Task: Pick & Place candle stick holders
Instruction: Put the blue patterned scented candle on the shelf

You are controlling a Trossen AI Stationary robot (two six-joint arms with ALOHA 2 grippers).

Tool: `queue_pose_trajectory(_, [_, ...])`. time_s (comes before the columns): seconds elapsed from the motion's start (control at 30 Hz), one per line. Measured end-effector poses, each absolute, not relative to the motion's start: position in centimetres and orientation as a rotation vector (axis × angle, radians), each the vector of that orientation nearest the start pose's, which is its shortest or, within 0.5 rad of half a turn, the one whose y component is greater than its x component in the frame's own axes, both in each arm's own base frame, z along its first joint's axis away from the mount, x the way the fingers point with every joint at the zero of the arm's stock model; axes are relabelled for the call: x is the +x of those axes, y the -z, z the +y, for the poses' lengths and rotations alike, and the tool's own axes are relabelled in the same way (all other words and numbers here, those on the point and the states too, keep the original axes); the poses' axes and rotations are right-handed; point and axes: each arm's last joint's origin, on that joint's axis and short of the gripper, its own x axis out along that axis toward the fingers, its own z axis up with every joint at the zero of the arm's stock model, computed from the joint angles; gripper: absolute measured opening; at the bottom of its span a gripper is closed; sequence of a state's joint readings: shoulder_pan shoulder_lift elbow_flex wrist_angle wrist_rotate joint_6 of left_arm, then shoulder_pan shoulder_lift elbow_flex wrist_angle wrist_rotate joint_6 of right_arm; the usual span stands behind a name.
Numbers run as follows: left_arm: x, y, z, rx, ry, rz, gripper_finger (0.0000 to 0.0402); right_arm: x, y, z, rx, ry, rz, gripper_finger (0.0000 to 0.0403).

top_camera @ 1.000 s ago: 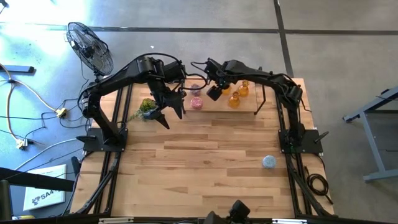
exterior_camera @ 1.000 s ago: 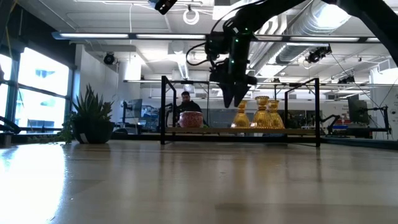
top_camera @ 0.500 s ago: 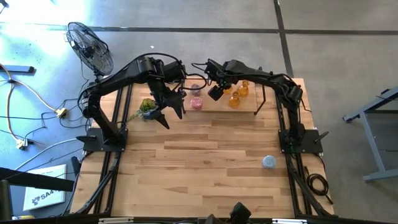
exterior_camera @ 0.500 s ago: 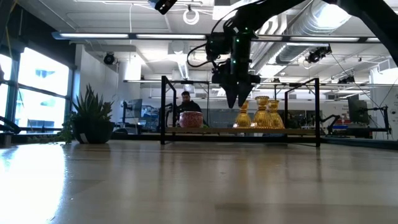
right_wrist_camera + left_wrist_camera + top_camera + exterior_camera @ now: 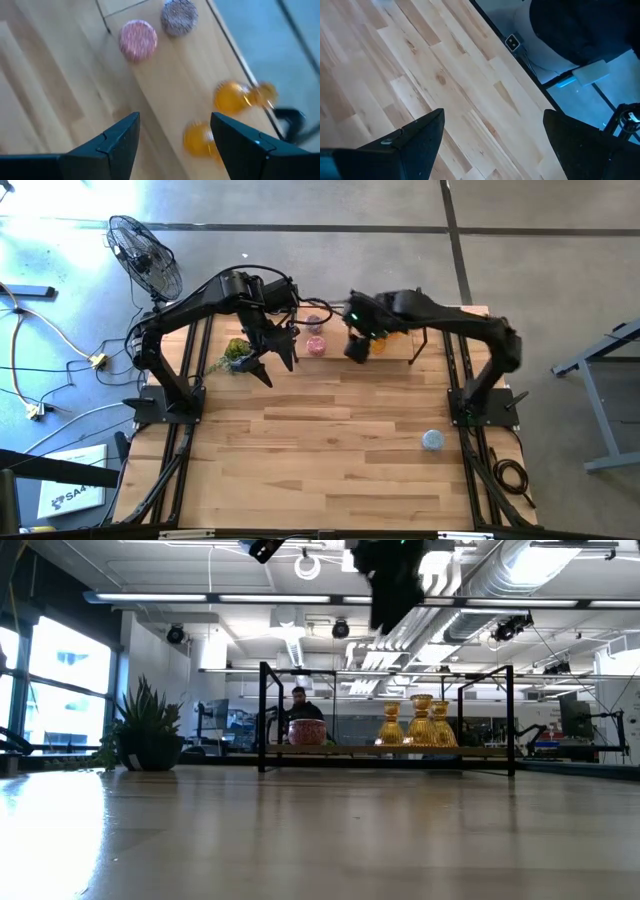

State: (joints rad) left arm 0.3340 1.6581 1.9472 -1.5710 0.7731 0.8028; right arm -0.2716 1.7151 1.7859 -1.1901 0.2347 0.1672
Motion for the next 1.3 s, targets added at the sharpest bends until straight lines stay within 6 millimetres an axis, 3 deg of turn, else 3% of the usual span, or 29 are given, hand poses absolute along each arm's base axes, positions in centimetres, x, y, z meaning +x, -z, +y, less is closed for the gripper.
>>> queue_pose_trajectory(0.23, [27.7, -41.0, 7.4, 0.029, 0.786, 0.818, 0.0335, 26.4, -39.6, -2.0, 0.295, 0.703, 1.089, 0.0239])
queue_pose_trajectory(0.43, [27.8, -41.0, 7.4, 0.044, 0.808, 0.788, 0.0335, 23.7, -39.8, 2.2, 0.500, 0.771, 0.987, 0.0239])
queue_pose_trajectory(0.57, [28.1, -40.7, 7.5, 0.035, 0.810, 0.796, 0.0335, 22.8, -37.3, 3.6, 0.612, 0.822, 1.101, 0.0239])
queue_pose_trajectory(0.93, [28.8, -40.2, 7.0, -0.008, 0.868, 0.783, 0.0335, 20.3, -27.0, 6.1, 0.812, 1.121, 1.517, 0.0239])
queue_pose_trajectory(1.1, [29.2, -39.0, 6.6, -0.031, 0.897, 0.793, 0.0335, 19.0, -24.8, 8.7, 0.886, 1.155, 1.594, 0.0239])
queue_pose_trajectory(1.3, [29.5, -35.5, 6.8, -0.101, 0.908, 0.873, 0.0335, 18.4, -23.1, 11.8, 0.969, 1.094, 1.547, 0.0239])
